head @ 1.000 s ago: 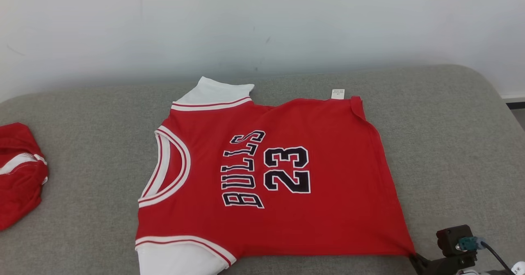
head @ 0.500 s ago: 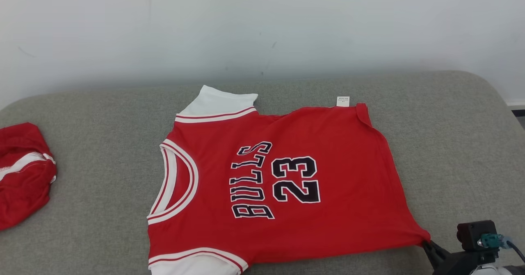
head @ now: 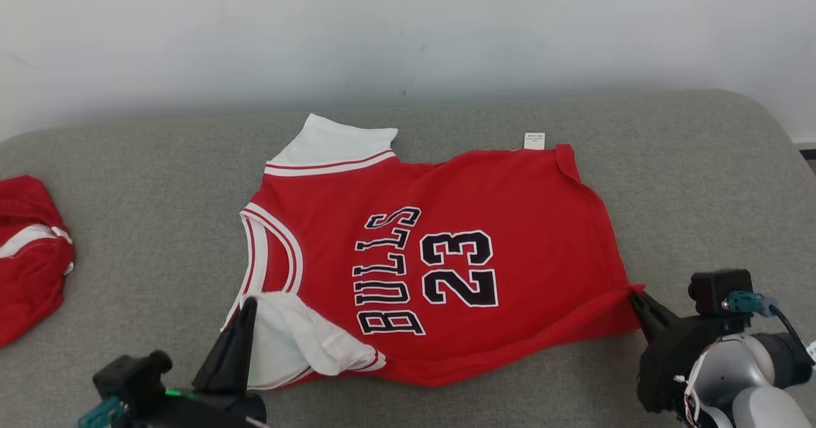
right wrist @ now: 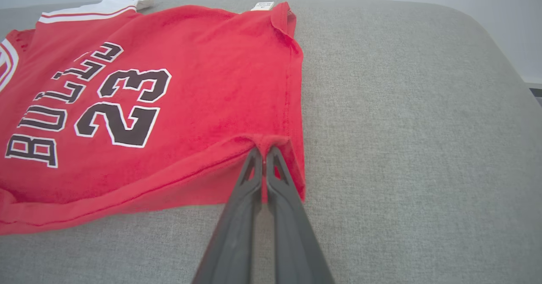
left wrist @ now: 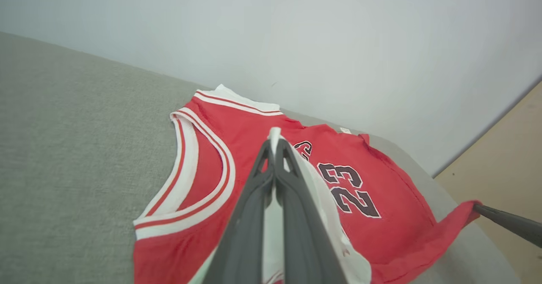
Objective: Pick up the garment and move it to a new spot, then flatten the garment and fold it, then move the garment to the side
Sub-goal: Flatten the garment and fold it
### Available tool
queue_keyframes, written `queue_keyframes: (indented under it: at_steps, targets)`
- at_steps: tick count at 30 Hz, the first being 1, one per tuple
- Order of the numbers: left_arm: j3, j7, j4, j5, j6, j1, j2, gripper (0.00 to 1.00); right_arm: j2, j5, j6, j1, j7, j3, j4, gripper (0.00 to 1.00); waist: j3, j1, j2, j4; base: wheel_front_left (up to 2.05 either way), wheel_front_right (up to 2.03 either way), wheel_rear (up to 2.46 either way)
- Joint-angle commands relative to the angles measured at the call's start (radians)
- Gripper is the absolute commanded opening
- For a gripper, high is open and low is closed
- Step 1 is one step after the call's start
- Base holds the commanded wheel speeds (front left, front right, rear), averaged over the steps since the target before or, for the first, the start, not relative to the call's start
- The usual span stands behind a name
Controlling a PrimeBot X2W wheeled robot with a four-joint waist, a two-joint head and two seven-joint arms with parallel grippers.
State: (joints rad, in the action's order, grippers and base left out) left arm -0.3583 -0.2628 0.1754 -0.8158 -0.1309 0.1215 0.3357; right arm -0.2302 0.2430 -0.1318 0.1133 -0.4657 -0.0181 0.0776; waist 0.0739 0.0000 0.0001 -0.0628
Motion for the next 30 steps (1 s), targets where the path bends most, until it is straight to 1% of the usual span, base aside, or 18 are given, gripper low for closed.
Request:
queue_keyframes:
  at_steps: [1, 6, 14, 18, 22, 25, 27, 30]
  targets:
    - [-0.006, -0.003, 0.041, 0.027, 0.001, 0.061, -0.012, 0.0, 0.009, -0.007, 0.002, 0.037, 0.022, -0.009, 0.032, 0.0, 0.027, 0.0, -0.0001, 0.003, 0.0, 0.0, 0.0]
    - [-0.031, -0.003, 0.144, 0.077, 0.001, 0.198, -0.044, 0.0, 0.028, -0.022, 0.002, 0.111, 0.084, -0.013, 0.124, 0.0, 0.065, 0.0, -0.0001, 0.014, 0.0, 0.0, 0.0]
    - [-0.068, -0.003, 0.249, 0.126, 0.001, 0.332, -0.049, 0.0, 0.059, -0.084, 0.002, 0.172, 0.132, 0.027, 0.21, 0.0, 0.104, 0.0, -0.0001, 0.019, 0.0, 0.0, 0.0]
    - [-0.041, -0.003, 0.28, 0.147, 0.001, 0.371, -0.064, 0.0, 0.077, -0.12, 0.002, 0.193, 0.153, 0.059, 0.238, 0.0, 0.118, 0.0, -0.0001, 0.021, 0.0, 0.0, 0.0]
    - [0.007, -0.003, 0.287, 0.187, 0.002, 0.379, -0.081, 0.0, 0.089, -0.144, 0.002, 0.2, 0.163, 0.083, 0.252, 0.0, 0.128, 0.0, -0.0001, 0.025, 0.0, 0.0, 0.0]
    - [0.023, -0.003, 0.29, 0.196, 0.002, 0.377, -0.1, 0.0, 0.097, -0.163, 0.002, 0.206, 0.168, 0.1, 0.253, 0.0, 0.135, 0.0, -0.0001, 0.028, 0.0, 0.0, 0.0]
    - [0.029, -0.003, 0.292, 0.199, 0.002, 0.388, -0.095, 0.0, 0.099, -0.166, 0.002, 0.209, 0.169, 0.105, 0.251, 0.0, 0.142, 0.0, -0.0001, 0.029, 0.0, 0.0, 0.0]
    - [0.048, -0.003, 0.285, 0.206, 0.002, 0.404, -0.104, 0.0, 0.104, -0.174, 0.002, 0.205, 0.17, 0.126, 0.244, 0.0, 0.15, 0.0, -0.0001, 0.034, 0.0, 0.0, 0.0]
